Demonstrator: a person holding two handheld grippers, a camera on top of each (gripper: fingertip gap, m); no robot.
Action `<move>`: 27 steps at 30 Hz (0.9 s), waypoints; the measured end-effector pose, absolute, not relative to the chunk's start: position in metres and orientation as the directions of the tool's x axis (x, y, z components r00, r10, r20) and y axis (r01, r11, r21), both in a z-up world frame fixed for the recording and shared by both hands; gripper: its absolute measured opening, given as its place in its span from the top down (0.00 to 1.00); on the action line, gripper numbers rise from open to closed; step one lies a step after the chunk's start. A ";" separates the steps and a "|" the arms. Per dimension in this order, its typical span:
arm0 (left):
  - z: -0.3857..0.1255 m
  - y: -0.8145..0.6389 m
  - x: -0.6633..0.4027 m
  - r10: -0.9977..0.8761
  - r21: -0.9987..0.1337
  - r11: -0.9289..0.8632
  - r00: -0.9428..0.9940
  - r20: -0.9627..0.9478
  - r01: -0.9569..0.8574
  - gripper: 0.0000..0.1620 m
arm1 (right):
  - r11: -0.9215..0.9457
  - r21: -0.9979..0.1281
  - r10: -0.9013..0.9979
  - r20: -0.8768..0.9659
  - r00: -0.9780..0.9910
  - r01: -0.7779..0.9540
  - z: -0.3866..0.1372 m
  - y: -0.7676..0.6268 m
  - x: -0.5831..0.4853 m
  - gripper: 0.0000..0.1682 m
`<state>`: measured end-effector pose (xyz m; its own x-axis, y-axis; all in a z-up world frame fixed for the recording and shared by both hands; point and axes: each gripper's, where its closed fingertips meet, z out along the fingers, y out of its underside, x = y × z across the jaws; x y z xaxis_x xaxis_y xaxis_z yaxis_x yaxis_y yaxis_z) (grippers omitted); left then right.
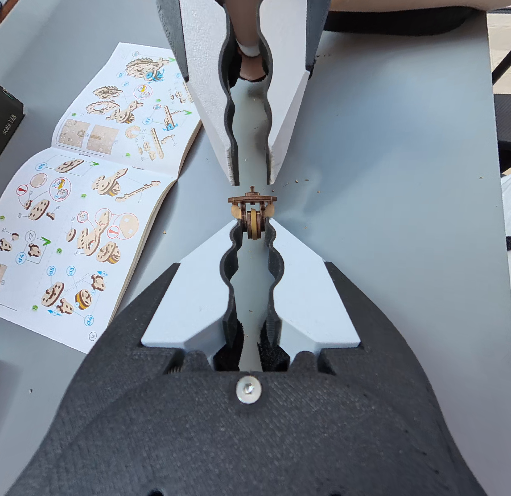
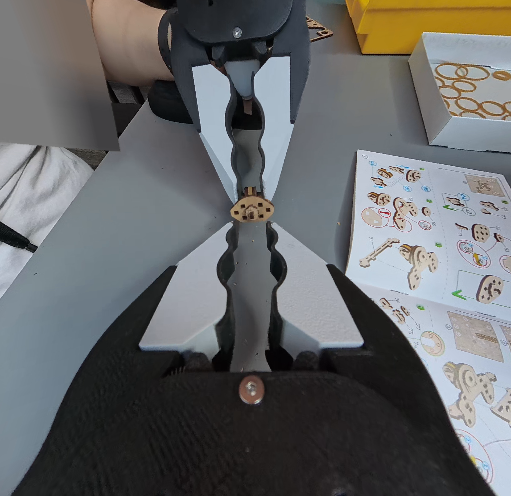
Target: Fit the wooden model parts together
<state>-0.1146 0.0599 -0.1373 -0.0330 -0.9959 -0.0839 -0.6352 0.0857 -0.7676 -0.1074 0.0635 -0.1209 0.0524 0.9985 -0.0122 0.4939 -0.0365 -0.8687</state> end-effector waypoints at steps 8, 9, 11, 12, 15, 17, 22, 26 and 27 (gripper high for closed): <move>-0.117 0.056 -0.111 -0.995 -0.847 0.104 -0.053 -0.090 -0.522 0.91 | 0.001 -0.917 1.000 0.010 0.020 0.398 -0.101 0.055 -0.113 0.89; -0.112 0.054 -0.110 -0.994 -0.861 0.112 -0.067 -0.090 -0.496 0.91 | 0.006 -0.927 1.000 0.017 0.026 0.375 -0.094 0.055 -0.113 0.89; -0.106 0.052 -0.109 -0.992 -0.880 0.120 -0.076 -0.096 -0.460 0.91 | 0.007 -0.941 0.999 0.019 0.033 0.338 -0.084 0.054 -0.112 0.89; -0.105 0.051 -0.109 -0.992 -0.883 0.121 -0.079 -0.095 -0.453 0.91 | 0.010 -0.942 0.999 0.024 0.035 0.335 -0.082 0.054 -0.111 0.89; -0.101 0.047 -0.108 -0.991 -0.899 0.120 -0.104 -0.083 -0.422 0.91 | 0.035 -0.937 0.998 0.050 0.034 0.348 -0.081 0.052 -0.109 0.88; -0.094 0.040 -0.108 -0.988 -0.920 0.105 -0.144 -0.054 -0.378 0.91 | 0.053 -0.936 0.998 0.065 0.022 0.349 -0.078 0.048 -0.107 0.87; -0.069 0.022 -0.111 -0.963 -0.970 0.025 -0.267 0.042 -0.243 0.91 | 0.107 -0.964 0.994 0.112 0.005 0.243 -0.050 0.038 -0.106 0.85; -0.053 0.015 -0.115 -0.949 -0.989 0.025 -0.315 0.022 -0.145 0.91 | 0.083 -0.981 0.996 0.076 -0.048 0.175 -0.038 0.025 -0.109 0.84; -0.050 0.013 -0.116 -0.947 -0.992 0.036 -0.321 0.006 -0.122 0.91 | 0.084 -0.983 0.996 0.075 -0.057 0.166 -0.037 0.023 -0.111 0.84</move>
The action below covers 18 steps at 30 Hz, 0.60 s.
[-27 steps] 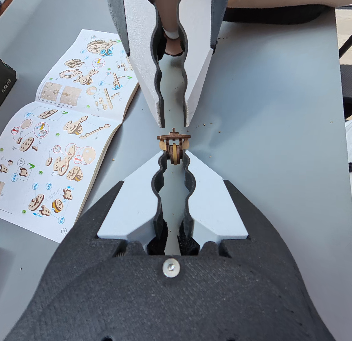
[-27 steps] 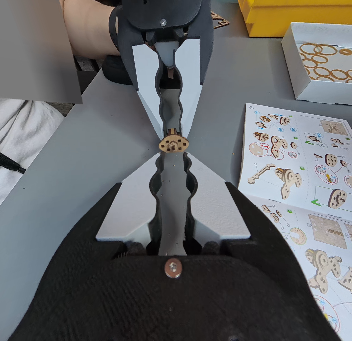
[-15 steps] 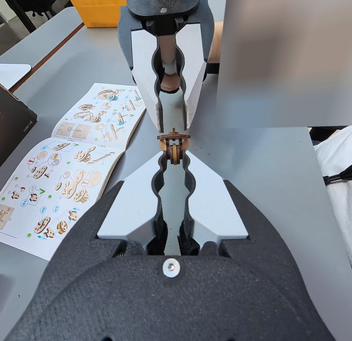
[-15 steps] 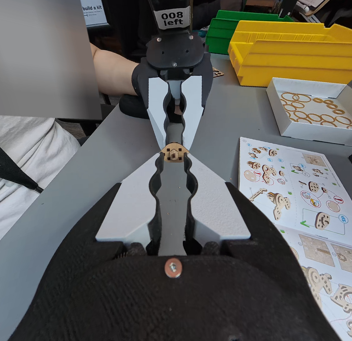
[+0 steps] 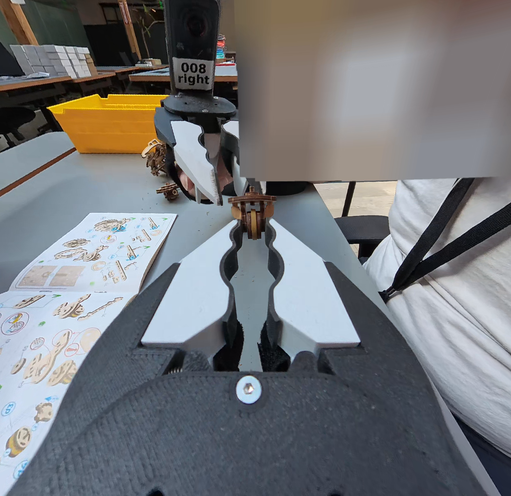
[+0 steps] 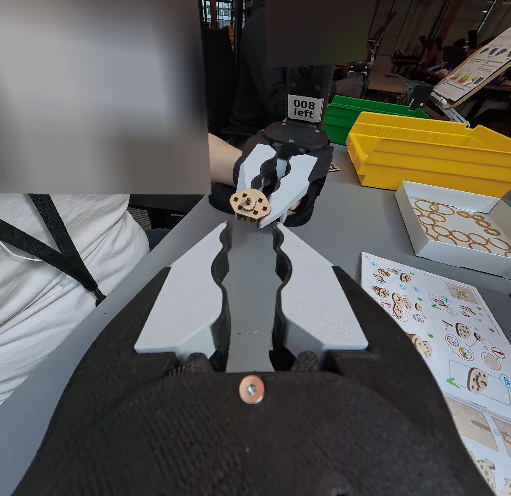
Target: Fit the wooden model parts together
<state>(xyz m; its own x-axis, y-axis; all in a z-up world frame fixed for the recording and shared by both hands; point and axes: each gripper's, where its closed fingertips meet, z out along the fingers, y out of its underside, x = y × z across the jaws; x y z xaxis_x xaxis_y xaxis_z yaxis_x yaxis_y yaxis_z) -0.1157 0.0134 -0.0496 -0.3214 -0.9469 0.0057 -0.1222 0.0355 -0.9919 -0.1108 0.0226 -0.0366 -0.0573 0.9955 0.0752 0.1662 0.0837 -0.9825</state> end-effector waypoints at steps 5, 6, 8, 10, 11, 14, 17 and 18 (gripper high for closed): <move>-0.039 0.006 -0.118 -0.936 -0.997 0.050 -0.350 -0.028 -0.056 0.91 | 0.152 -0.974 0.987 0.141 -0.072 0.167 -0.034 0.011 -0.119 0.83; -0.038 0.005 -0.118 -0.935 -0.997 0.051 -0.354 -0.030 -0.049 0.91 | 0.161 -0.973 0.986 0.150 -0.074 0.166 -0.033 0.009 -0.120 0.83; -0.037 0.004 -0.119 -0.933 -0.998 0.049 -0.360 -0.030 -0.045 0.91 | 0.173 -0.971 0.984 0.163 -0.074 0.162 -0.032 0.007 -0.122 0.83; -0.036 0.002 -0.119 -0.930 -0.998 0.048 -0.368 -0.031 -0.039 0.92 | 0.180 -0.970 0.983 0.171 -0.070 0.161 -0.032 0.007 -0.122 0.83; -0.036 0.002 -0.119 -0.929 -0.998 0.051 -0.369 -0.033 -0.037 0.91 | 0.182 -0.970 0.983 0.174 -0.065 0.159 -0.032 0.008 -0.122 0.83; -0.035 -0.001 -0.120 -0.924 -0.998 0.050 -0.382 -0.035 -0.029 0.91 | 0.188 -0.972 0.982 0.182 -0.049 0.142 -0.028 0.010 -0.121 0.83; -0.034 -0.001 -0.121 -0.922 -0.998 0.050 -0.386 -0.036 -0.026 0.91 | 0.204 -0.972 0.979 0.201 -0.031 0.121 -0.023 0.012 -0.120 0.83; -0.034 -0.002 -0.121 -0.921 -0.999 0.049 -0.388 -0.036 -0.024 0.91 | 0.207 -0.971 0.978 0.205 -0.029 0.115 -0.022 0.011 -0.119 0.83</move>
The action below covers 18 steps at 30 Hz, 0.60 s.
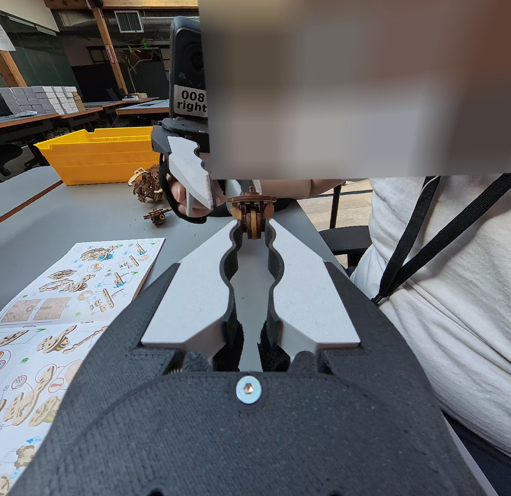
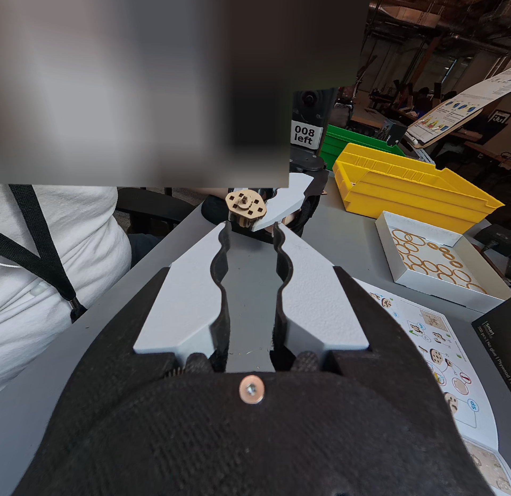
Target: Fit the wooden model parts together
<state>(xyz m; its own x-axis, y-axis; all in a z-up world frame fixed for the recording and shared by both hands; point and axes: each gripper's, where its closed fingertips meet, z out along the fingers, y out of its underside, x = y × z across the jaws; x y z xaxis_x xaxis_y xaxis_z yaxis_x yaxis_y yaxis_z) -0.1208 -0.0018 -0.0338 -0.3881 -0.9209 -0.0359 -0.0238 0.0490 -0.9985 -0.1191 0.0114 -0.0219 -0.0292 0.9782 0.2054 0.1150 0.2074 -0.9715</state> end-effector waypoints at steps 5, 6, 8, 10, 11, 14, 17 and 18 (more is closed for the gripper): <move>-0.035 -0.001 -0.121 -0.923 -0.998 0.059 -0.382 -0.043 -0.029 0.91 | 0.172 -0.982 0.985 0.171 -0.020 0.083 -0.015 0.012 -0.118 0.83; -0.036 0.000 -0.120 -0.927 -0.997 0.065 -0.373 -0.047 -0.036 0.91 | 0.161 -0.983 0.987 0.160 -0.017 0.087 -0.015 0.013 -0.118 0.83; -0.042 0.007 -0.118 -0.940 -0.994 0.086 -0.335 -0.057 -0.073 0.91 | 0.148 -0.983 0.989 0.149 -0.002 0.107 -0.018 0.016 -0.118 0.84; -0.051 0.013 -0.117 -0.952 -0.985 0.119 -0.296 -0.077 -0.128 0.91 | 0.136 -0.982 0.990 0.139 0.012 0.133 -0.022 0.019 -0.119 0.84; -0.055 0.017 -0.117 -0.956 -0.978 0.143 -0.276 -0.098 -0.150 0.91 | 0.127 -0.981 0.991 0.132 0.031 0.146 -0.024 0.022 -0.118 0.84; -0.062 0.028 -0.117 -0.967 -0.961 0.187 -0.212 -0.143 -0.202 0.91 | 0.101 -0.978 0.992 0.112 0.052 0.181 -0.030 0.028 -0.117 0.84; -0.071 0.035 -0.116 -0.972 -0.946 0.199 -0.174 -0.157 -0.257 0.91 | 0.079 -0.973 0.991 0.099 0.086 0.218 -0.038 0.035 -0.119 0.83; -0.073 0.036 -0.116 -0.973 -0.942 0.203 -0.167 -0.162 -0.269 0.91 | 0.073 -0.970 0.991 0.097 0.092 0.234 -0.042 0.037 -0.120 0.82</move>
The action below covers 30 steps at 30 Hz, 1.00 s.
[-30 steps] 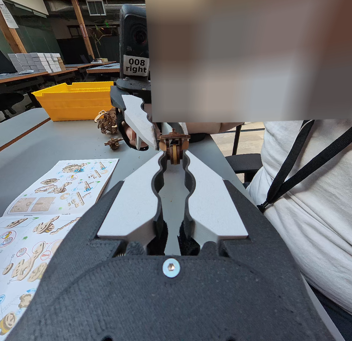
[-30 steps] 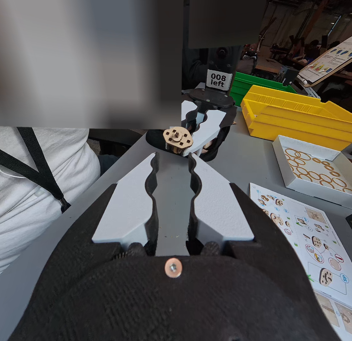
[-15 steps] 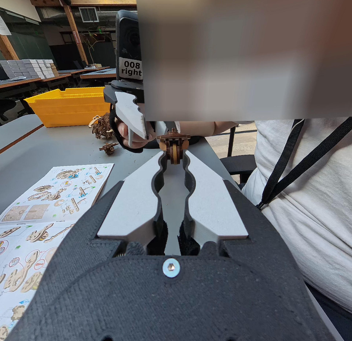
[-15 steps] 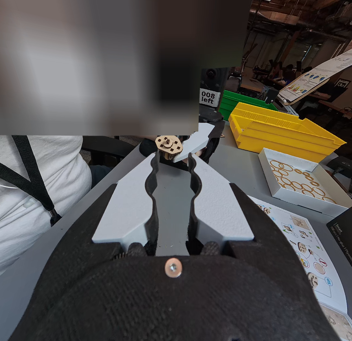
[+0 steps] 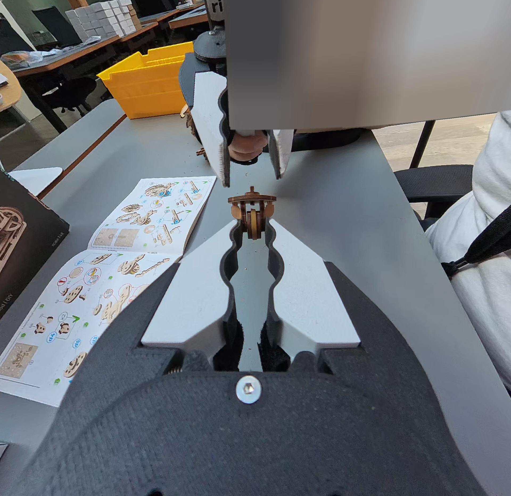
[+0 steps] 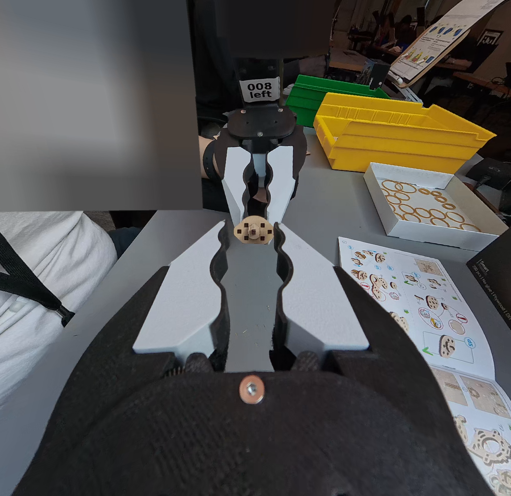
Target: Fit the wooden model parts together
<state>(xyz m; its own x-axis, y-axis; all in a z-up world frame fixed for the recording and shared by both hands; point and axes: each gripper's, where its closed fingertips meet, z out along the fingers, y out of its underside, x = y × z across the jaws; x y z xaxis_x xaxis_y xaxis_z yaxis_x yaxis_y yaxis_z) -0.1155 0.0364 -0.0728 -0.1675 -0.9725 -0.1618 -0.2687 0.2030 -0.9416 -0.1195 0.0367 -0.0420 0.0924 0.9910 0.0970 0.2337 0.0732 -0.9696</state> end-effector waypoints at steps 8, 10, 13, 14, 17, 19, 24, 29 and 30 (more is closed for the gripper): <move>-0.079 0.041 -0.114 -0.974 -0.928 0.215 -0.142 -0.179 -0.305 0.91 | 0.084 -0.948 0.985 0.125 0.117 0.307 -0.057 0.042 -0.121 0.82; -0.079 0.042 -0.115 -0.975 -0.928 0.211 -0.139 -0.176 -0.305 0.91 | 0.111 -0.940 0.980 0.157 0.119 0.322 -0.058 0.042 -0.122 0.84; -0.080 0.043 -0.115 -0.975 -0.926 0.212 -0.140 -0.175 -0.314 0.91 | 0.116 -0.935 0.978 0.166 0.124 0.334 -0.060 0.043 -0.123 0.84; -0.081 0.043 -0.115 -0.974 -0.925 0.213 -0.141 -0.177 -0.315 0.91 | 0.114 -0.936 0.978 0.164 0.125 0.333 -0.060 0.043 -0.123 0.84; -0.082 0.043 -0.115 -0.974 -0.922 0.212 -0.141 -0.175 -0.323 0.91 | 0.101 -0.938 0.980 0.151 0.128 0.332 -0.061 0.044 -0.123 0.85; -0.084 0.043 -0.115 -0.974 -0.916 0.219 -0.138 -0.182 -0.337 0.91 | 0.102 -0.935 0.979 0.154 0.131 0.340 -0.064 0.045 -0.123 0.85; -0.089 0.043 -0.115 -0.973 -0.905 0.220 -0.143 -0.179 -0.365 0.91 | 0.099 -0.932 0.981 0.150 0.123 0.349 -0.067 0.044 -0.123 0.85; -0.089 0.042 -0.114 -0.973 -0.902 0.224 -0.144 -0.183 -0.370 0.92 | 0.098 -0.931 0.982 0.148 0.117 0.350 -0.068 0.044 -0.122 0.85; -0.088 0.041 -0.114 -0.971 -0.900 0.231 -0.145 -0.189 -0.369 0.92 | 0.099 -0.932 0.982 0.147 0.115 0.350 -0.067 0.043 -0.122 0.85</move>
<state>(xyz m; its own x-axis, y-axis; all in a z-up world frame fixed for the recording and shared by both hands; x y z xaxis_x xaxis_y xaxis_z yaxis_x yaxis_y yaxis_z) -0.1143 0.0412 -0.0884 -0.1453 -0.9711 -0.1895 -0.3686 0.2308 -0.9005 -0.1224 0.0429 -0.0673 0.1146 0.9825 0.1470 0.3497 0.0986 -0.9316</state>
